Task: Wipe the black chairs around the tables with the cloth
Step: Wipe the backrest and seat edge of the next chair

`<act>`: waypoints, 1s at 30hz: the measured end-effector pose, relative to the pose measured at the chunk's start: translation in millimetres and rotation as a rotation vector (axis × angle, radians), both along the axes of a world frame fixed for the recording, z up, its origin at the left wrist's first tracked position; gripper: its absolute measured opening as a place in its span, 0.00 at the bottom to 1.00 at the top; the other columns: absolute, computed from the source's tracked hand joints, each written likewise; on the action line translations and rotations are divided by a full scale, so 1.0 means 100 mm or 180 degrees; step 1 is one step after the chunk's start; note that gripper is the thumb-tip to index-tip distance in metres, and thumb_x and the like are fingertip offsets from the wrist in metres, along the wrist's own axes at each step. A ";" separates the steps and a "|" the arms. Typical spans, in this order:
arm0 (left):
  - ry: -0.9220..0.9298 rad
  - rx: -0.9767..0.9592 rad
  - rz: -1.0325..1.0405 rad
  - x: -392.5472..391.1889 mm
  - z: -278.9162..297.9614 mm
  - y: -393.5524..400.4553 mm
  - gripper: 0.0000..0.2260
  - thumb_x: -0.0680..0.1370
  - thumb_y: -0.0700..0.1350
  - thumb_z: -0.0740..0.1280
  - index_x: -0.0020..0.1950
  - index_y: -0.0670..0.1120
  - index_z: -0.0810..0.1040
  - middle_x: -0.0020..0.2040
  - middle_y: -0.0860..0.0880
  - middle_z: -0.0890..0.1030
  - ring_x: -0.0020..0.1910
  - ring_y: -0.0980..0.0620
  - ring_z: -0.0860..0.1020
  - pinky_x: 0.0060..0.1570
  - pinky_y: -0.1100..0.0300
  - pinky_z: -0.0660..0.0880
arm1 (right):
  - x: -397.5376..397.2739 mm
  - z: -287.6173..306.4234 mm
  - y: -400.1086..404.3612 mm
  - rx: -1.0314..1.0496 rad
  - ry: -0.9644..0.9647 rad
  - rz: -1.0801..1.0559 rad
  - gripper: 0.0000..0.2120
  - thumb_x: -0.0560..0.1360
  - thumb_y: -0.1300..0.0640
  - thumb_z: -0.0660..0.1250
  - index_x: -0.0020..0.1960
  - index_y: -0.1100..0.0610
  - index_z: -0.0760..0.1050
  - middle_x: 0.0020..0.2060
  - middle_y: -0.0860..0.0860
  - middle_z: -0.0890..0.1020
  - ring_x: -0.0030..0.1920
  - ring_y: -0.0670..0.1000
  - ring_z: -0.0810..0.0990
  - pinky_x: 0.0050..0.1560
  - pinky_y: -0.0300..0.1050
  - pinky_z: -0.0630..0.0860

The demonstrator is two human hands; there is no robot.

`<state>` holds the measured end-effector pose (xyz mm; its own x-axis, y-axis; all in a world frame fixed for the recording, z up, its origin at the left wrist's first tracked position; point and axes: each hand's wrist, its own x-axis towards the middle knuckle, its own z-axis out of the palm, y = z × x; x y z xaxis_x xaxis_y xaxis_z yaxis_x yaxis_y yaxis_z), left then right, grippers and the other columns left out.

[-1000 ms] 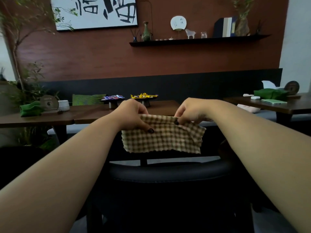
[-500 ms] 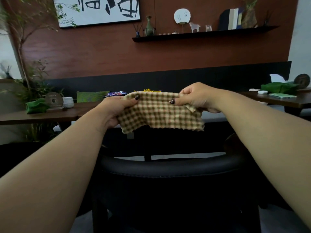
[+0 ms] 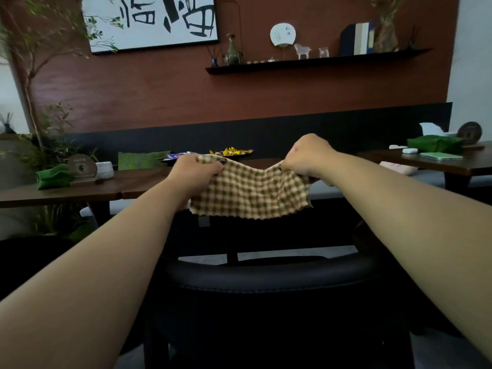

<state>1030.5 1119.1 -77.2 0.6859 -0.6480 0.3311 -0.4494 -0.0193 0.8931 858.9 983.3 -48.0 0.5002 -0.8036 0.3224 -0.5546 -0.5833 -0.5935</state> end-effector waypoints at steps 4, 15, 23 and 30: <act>-0.0022 -0.0045 -0.0555 -0.21 0.01 -0.07 0.13 0.81 0.45 0.64 0.59 0.36 0.79 0.56 0.38 0.82 0.57 0.39 0.80 0.61 0.43 0.75 | 0.23 0.00 0.30 0.0106 -0.0579 0.0679 0.09 0.71 0.61 0.65 0.47 0.66 0.80 0.36 0.57 0.77 0.35 0.52 0.75 0.36 0.44 0.73; 0.0685 -0.0567 -0.1450 -0.24 0.04 0.05 0.04 0.73 0.39 0.72 0.47 0.41 0.83 0.46 0.42 0.85 0.45 0.48 0.84 0.40 0.59 0.81 | 0.09 0.04 0.35 0.1530 -0.1997 0.2050 0.16 0.77 0.67 0.53 0.64 0.58 0.66 0.40 0.55 0.85 0.38 0.52 0.83 0.37 0.44 0.76; 0.1061 -0.2224 0.0229 -0.18 0.03 0.67 0.06 0.71 0.41 0.75 0.44 0.48 0.80 0.38 0.51 0.85 0.37 0.49 0.84 0.26 0.60 0.76 | -0.08 0.16 0.84 -0.0075 -0.1696 0.1705 0.13 0.77 0.68 0.57 0.52 0.57 0.78 0.41 0.54 0.84 0.34 0.48 0.82 0.35 0.36 0.76; 0.0094 -0.2916 0.0940 -0.01 -0.65 1.56 0.11 0.78 0.39 0.64 0.60 0.47 0.73 0.56 0.48 0.79 0.53 0.61 0.80 0.49 0.60 0.78 | 0.49 -0.14 2.00 -0.0106 0.1678 0.2197 0.15 0.78 0.48 0.61 0.57 0.57 0.75 0.49 0.53 0.80 0.47 0.55 0.82 0.45 0.52 0.82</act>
